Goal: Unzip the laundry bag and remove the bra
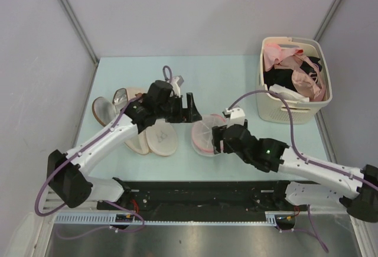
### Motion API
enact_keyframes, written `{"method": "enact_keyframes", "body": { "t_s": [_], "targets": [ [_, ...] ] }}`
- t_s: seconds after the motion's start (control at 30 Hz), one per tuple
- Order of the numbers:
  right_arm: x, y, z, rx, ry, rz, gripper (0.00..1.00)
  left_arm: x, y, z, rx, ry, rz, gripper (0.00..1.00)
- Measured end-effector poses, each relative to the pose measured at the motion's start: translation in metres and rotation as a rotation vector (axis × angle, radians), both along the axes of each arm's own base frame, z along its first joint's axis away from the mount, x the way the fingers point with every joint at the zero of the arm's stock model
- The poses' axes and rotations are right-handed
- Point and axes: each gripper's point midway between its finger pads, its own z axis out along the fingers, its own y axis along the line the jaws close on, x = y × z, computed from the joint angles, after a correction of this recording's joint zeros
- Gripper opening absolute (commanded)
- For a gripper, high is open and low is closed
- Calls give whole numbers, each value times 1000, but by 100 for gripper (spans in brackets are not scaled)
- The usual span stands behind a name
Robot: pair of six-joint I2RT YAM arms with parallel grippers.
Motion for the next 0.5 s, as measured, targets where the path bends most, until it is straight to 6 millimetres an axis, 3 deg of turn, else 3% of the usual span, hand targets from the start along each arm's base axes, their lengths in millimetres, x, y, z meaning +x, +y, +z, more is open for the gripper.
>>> {"method": "enact_keyframes", "body": {
  "t_s": [0.23,0.5],
  "targets": [
    [2,31,-17,-236,-71,81,91,16,46,13,-15,-26,107,90],
    [5,43,-54,-453,-102,129,93,9,62,-6,10,19,117,90]
  ]
}}
